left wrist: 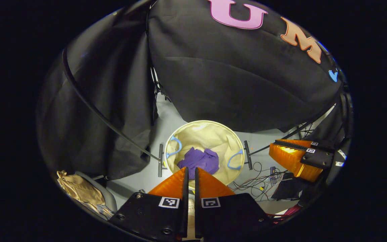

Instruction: Grasp the clothes on the hanger with both hands and then place them into the laundry hamper below.

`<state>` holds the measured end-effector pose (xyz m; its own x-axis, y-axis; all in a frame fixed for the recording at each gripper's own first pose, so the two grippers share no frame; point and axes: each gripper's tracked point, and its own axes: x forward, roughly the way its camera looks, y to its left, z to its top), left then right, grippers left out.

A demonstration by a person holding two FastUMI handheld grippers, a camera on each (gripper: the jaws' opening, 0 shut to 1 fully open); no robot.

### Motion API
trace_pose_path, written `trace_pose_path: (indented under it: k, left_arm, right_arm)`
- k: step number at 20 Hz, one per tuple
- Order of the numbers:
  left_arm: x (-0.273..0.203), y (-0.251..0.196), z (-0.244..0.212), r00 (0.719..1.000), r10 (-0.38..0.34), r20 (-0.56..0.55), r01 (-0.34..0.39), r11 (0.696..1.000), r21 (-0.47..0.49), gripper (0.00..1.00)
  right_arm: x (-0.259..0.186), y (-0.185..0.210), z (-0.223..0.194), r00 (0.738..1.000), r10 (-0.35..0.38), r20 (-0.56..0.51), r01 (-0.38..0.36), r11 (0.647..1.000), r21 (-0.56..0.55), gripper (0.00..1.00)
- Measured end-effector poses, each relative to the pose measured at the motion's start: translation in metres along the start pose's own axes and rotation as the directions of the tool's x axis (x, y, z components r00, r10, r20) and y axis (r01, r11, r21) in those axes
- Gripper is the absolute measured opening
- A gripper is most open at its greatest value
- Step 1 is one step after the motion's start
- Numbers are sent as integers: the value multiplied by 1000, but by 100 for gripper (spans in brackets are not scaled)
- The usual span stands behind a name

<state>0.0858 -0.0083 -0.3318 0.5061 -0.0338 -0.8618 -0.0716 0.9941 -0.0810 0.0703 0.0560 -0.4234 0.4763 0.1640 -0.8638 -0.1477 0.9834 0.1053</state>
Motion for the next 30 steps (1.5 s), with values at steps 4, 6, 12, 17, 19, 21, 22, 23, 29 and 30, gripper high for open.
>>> trace_pose_path:
  k: [4, 6, 12, 17, 19, 21, 22, 23, 29, 30]
  left_arm:
    - [-9, -3, 19, 997, 0, 80, -2, 1000, 14, 10]
    - [-19, -8, 42, 990, -6, 144, 4, 1000, 15, 10]
    - [-91, -35, 124, 911, -63, 408, 43, 997, 57, 10]
    - [-167, -60, 174, 791, -128, 598, 83, 991, 103, 9]
    - [-194, -71, 191, 742, -152, 653, 102, 988, 114, 10]
    - [-213, -80, 202, 698, -167, 697, 113, 986, 123, 9]
    - [-223, -80, 204, 677, -173, 715, 112, 985, 131, 9]
    - [-238, -83, 207, 651, -178, 738, 110, 984, 141, 2]
    - [-303, -105, 220, 525, -235, 818, 129, 972, 196, 14]
    - [-311, -108, 221, 506, -242, 828, 136, 970, 200, 17]
  right_arm:
    - [-16, -9, 21, 997, -15, 77, 13, 1000, 27, 14]
    - [-31, -14, 43, 990, -21, 137, 14, 999, 53, 15]
    - [-95, -38, 122, 918, -93, 385, 59, 993, 101, 14]
    - [-178, -60, 177, 808, -162, 567, 96, 985, 146, 14]
    - [-208, -65, 193, 762, -184, 621, 95, 980, 175, 14]
    - [-241, -72, 203, 714, -213, 667, 109, 975, 194, 14]
    - [-256, -75, 208, 688, -227, 690, 121, 973, 199, 14]
    - [-271, -77, 211, 664, -243, 707, 138, 969, 203, 14]
    - [-343, -81, 214, 548, -291, 784, 185, 956, 226, 16]
    - [-352, -79, 217, 534, -294, 793, 182, 955, 232, 18]
